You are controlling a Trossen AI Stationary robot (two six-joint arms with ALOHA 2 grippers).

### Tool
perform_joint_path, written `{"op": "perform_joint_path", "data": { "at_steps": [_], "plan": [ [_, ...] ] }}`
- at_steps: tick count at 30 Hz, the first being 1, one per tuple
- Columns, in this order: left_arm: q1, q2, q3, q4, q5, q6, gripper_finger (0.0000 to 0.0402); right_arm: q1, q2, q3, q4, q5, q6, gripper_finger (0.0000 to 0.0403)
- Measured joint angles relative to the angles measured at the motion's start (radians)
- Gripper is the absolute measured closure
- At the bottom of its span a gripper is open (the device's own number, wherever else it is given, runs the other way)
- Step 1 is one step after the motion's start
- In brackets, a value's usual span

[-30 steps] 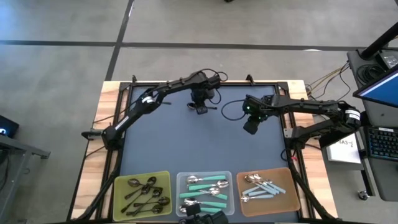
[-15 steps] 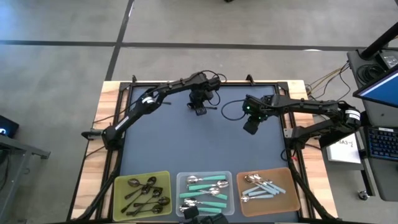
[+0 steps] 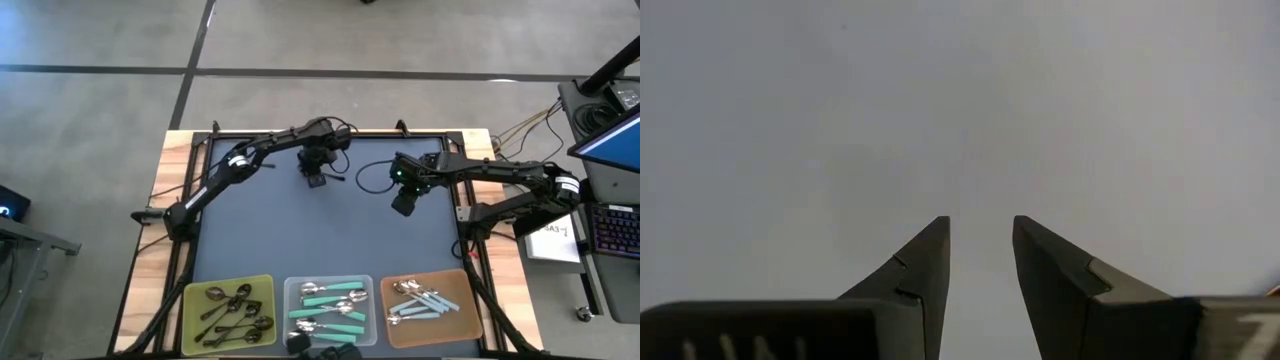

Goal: Sort silverware by color (type)
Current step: Put the black spoon into the yellow bin

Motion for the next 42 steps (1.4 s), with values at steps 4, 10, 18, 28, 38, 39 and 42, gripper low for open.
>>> {"op": "perform_joint_path", "data": {
  "at_steps": [4,10,18,28,38,39,42],
  "plan": [
    [0.001,0.000,-0.003,-0.050,0.024,-0.001,0.0310,0.000,0.000,0.000,0.000,0.000,0.000,0.0300],
    [-0.001,-0.002,-0.036,-0.058,0.024,-0.068,0.0310,0.000,0.000,0.000,0.000,0.000,0.010,0.0300],
    [-0.008,-0.007,-0.039,-0.057,0.027,-0.089,0.0310,0.000,0.000,0.000,0.000,0.000,-0.015,0.0300],
    [-0.029,-0.051,-0.039,0.020,0.035,-0.058,0.0310,0.000,0.000,0.000,0.000,0.000,-0.037,0.0300],
    [-0.061,-0.116,-0.056,0.103,0.072,-0.165,0.0310,0.000,0.000,0.000,0.001,0.000,-0.053,0.0300],
    [-0.061,-0.116,-0.065,0.125,0.069,-0.179,0.0310,0.000,0.000,0.000,0.001,0.000,-0.053,0.0300],
    [-0.061,-0.120,-0.114,0.194,0.050,-0.217,0.0310,0.000,0.000,0.000,0.001,0.000,-0.053,0.0300]
  ]
}}
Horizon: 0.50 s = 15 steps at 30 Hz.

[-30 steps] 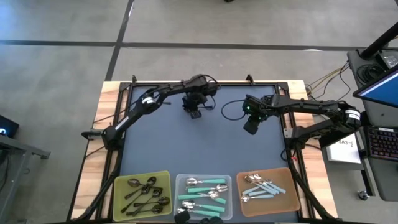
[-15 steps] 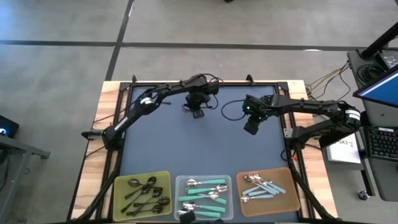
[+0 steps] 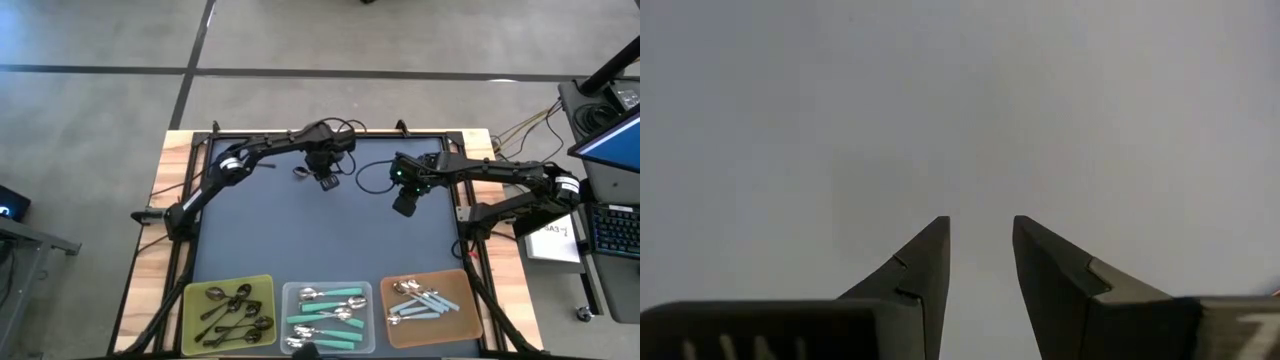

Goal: Sort silverware by color (type)
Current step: Put the black spoon into the yellow bin

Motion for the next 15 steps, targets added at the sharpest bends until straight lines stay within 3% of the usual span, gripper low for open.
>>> {"op": "perform_joint_path", "data": {
  "at_steps": [15],
  "plan": [
    [0.004,-0.124,-0.308,0.290,-0.063,-0.042,0.0310,0.000,0.000,0.000,0.006,0.000,-0.051,0.0300]
  ]
}}
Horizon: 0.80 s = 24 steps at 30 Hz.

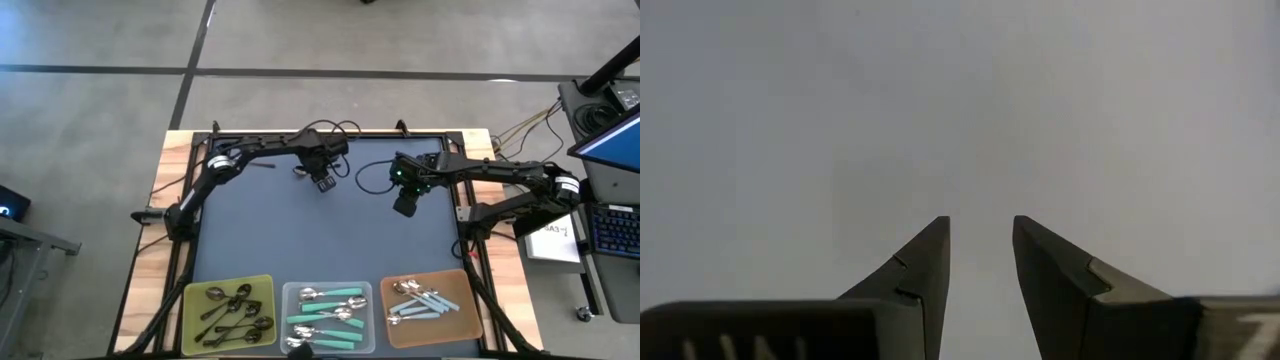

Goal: Sort silverware by color (type)
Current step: Put the black spoon into the yellow bin

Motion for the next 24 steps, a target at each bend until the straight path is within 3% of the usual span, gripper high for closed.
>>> {"op": "perform_joint_path", "data": {
  "at_steps": [17,24],
  "plan": [
    [0.040,-0.020,-0.040,0.047,-0.015,-0.022,0.0310,0.000,0.000,0.000,0.009,-0.001,0.045,0.0300],
    [0.043,-0.018,-0.067,-0.017,-0.062,-0.026,0.0311,0.000,0.000,0.000,0.016,-0.001,0.050,0.0300]
  ]
}}
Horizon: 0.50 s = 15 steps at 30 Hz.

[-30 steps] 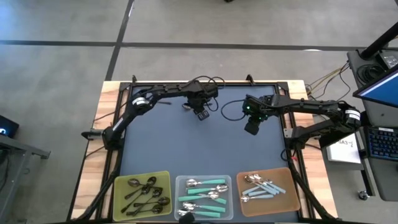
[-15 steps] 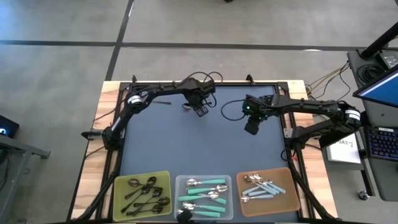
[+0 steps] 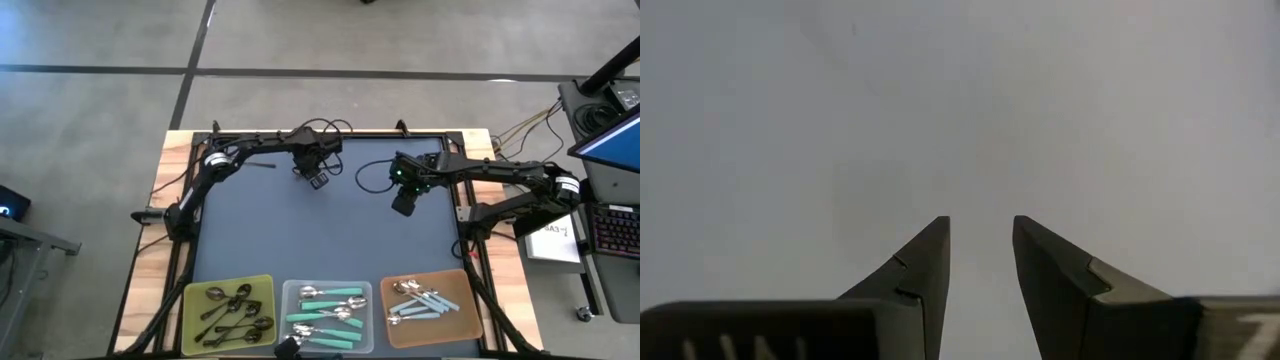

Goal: Sort silverware by color (type)
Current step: Put the black spoon into the yellow bin

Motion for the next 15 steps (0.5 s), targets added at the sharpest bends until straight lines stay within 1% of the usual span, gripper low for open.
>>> {"op": "perform_joint_path", "data": {
  "at_steps": [3,7,8,12,15],
  "plan": [
    [0.000,0.000,-0.001,-0.019,0.008,0.019,0.0326,0.000,0.000,0.000,0.003,0.000,0.000,0.0300],
    [0.000,0.001,-0.002,-0.078,0.020,0.048,0.0384,0.000,0.000,0.000,0.005,0.000,-0.001,0.0300],
    [0.000,0.001,-0.006,-0.094,0.020,0.051,0.0393,0.000,0.000,0.000,0.005,0.000,-0.002,0.0300],
    [0.002,0.001,-0.010,-0.111,0.025,0.069,0.0398,0.000,0.000,0.000,0.005,0.000,-0.003,0.0300],
    [0.003,0.001,-0.012,-0.170,0.045,0.081,0.0400,0.000,0.000,0.000,0.005,0.000,-0.004,0.0300]
  ]
}}
